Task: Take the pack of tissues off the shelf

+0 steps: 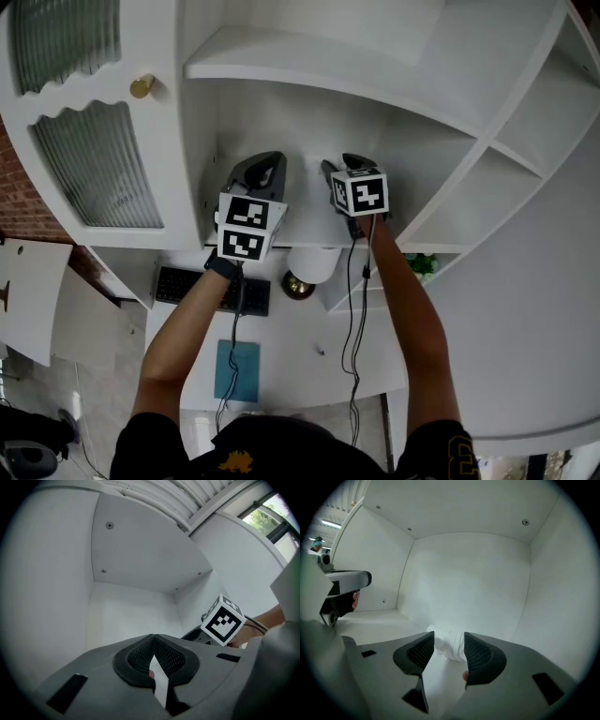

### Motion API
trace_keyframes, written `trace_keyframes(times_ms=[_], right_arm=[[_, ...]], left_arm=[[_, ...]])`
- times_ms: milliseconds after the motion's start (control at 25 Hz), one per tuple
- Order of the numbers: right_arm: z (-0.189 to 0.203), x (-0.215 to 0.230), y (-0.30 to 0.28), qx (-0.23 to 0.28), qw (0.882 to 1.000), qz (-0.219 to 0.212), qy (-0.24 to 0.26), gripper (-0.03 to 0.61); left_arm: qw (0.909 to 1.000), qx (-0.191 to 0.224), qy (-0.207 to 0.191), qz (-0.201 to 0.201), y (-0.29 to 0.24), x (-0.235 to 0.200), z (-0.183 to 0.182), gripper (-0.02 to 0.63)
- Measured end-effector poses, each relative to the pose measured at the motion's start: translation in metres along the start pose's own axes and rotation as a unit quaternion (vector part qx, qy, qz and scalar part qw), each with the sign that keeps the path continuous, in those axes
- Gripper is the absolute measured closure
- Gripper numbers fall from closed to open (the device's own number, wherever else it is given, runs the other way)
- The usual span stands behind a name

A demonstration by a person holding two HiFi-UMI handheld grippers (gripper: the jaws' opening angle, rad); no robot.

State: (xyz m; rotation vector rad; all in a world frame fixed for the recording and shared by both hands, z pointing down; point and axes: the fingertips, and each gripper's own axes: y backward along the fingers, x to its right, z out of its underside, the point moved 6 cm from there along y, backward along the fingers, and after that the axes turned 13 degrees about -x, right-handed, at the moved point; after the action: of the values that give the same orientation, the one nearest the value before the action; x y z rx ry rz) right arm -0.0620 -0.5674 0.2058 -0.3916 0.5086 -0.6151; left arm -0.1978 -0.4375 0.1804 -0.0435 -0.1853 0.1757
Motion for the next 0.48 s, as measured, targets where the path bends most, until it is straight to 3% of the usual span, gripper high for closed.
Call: trace_keyframes(times_ms=[480], right_arm=[[-0.001, 0.011, -0.024, -0.048, 0.998, -0.016, -0.034, 0.382]], left_arm=[[0.9998, -0.015, 0.001, 0.014, -0.008, -0.002, 0.000, 0.597]])
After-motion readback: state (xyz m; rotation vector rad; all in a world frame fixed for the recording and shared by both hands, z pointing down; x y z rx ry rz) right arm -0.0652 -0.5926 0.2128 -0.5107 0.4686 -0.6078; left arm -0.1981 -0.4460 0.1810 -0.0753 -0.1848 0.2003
